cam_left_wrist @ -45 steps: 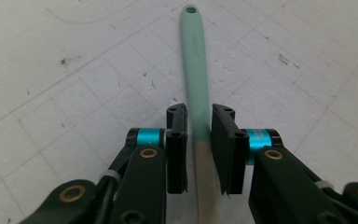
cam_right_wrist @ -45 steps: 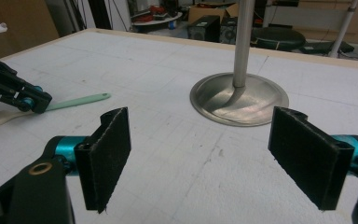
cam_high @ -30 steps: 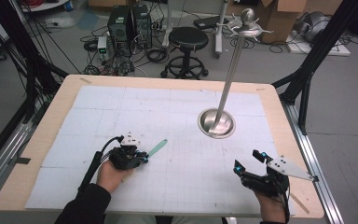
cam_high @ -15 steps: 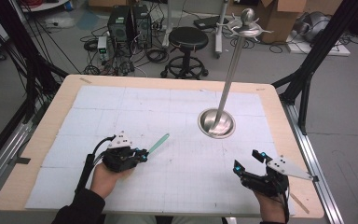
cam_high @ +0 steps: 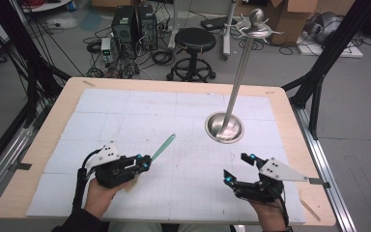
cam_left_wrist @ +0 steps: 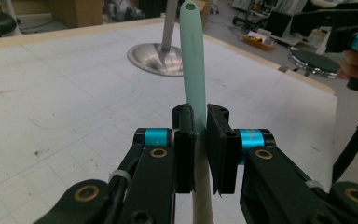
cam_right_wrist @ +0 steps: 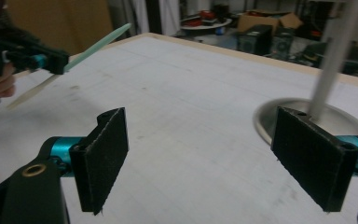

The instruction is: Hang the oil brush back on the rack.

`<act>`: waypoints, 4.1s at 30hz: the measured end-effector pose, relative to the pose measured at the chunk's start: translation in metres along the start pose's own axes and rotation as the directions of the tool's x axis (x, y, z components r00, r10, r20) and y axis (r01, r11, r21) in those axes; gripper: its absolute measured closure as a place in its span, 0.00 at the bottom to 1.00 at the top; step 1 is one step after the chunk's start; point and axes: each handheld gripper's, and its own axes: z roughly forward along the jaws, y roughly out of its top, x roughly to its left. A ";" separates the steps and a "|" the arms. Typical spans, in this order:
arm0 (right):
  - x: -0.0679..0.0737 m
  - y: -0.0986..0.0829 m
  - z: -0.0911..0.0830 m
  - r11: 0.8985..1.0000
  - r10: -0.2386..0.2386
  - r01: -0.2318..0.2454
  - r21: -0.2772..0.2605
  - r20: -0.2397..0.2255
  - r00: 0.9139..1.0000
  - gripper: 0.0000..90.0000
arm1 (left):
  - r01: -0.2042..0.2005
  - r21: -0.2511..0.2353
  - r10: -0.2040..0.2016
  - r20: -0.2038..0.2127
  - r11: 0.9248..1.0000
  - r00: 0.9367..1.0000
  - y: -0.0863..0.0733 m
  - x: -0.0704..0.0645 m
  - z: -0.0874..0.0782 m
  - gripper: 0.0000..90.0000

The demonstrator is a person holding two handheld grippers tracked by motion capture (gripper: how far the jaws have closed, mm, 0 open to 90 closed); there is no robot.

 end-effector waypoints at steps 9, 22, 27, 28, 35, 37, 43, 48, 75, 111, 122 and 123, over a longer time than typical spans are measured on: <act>0.033 0.018 0.032 0.999 -0.045 0.047 0.006 -0.163 0.986 0.19 | 0.008 -0.111 -0.002 0.059 0.994 0.998 0.003 -0.002 -0.019 0.90; 0.050 0.026 0.055 0.999 -0.023 0.016 -0.030 -0.279 0.960 0.20 | -0.016 -0.167 0.038 0.133 0.986 0.990 0.006 -0.020 -0.023 0.90; 0.055 0.029 0.053 0.998 -0.022 0.002 -0.058 -0.347 0.938 0.20 | -0.027 -0.183 0.063 0.193 0.983 0.979 0.007 -0.030 -0.020 0.90; 0.056 0.029 0.053 0.998 -0.021 -0.004 -0.067 -0.365 0.931 0.20 | -0.031 -0.186 0.070 0.207 0.982 0.976 0.008 -0.032 -0.019 0.90; 0.061 0.030 0.055 0.998 -0.024 -0.005 -0.068 -0.412 0.911 0.24 | -0.060 -0.175 0.103 0.244 0.983 0.964 0.006 -0.041 -0.012 0.90; 0.064 0.031 0.056 0.998 -0.028 -0.001 -0.068 -0.433 0.901 0.25 | -0.060 -0.175 0.105 0.259 0.983 0.960 0.006 -0.043 -0.011 0.90; 0.072 0.033 0.058 0.996 -0.047 0.008 -0.084 -0.477 0.878 0.27 | -0.080 -0.174 0.132 0.309 0.981 0.942 0.004 -0.050 -0.006 0.90; 0.072 0.034 0.056 0.995 -0.054 0.004 -0.100 -0.509 0.859 0.35 | -0.090 -0.169 0.142 0.330 0.981 0.933 0.002 -0.052 -0.002 0.90; 0.068 0.033 0.054 0.992 0.034 -0.097 -0.076 -0.589 0.808 0.83 | -0.121 -0.125 0.158 0.350 0.985 0.923 -0.004 -0.062 0.008 0.90; 0.084 0.064 0.061 0.999 -0.048 0.023 -0.048 -0.636 0.770 0.91 | -0.061 -0.093 0.094 0.415 0.994 0.905 0.002 -0.052 0.001 0.54; 0.092 0.083 0.068 0.997 -0.075 0.045 -0.061 -0.694 0.716 0.91 | -0.050 -0.083 0.083 0.470 0.995 0.879 0.001 -0.056 0.005 0.58; 0.093 0.084 0.069 0.997 -0.083 0.052 -0.065 -0.701 0.708 0.91 | -0.048 -0.081 0.081 0.476 0.996 0.876 0.001 -0.056 0.005 0.58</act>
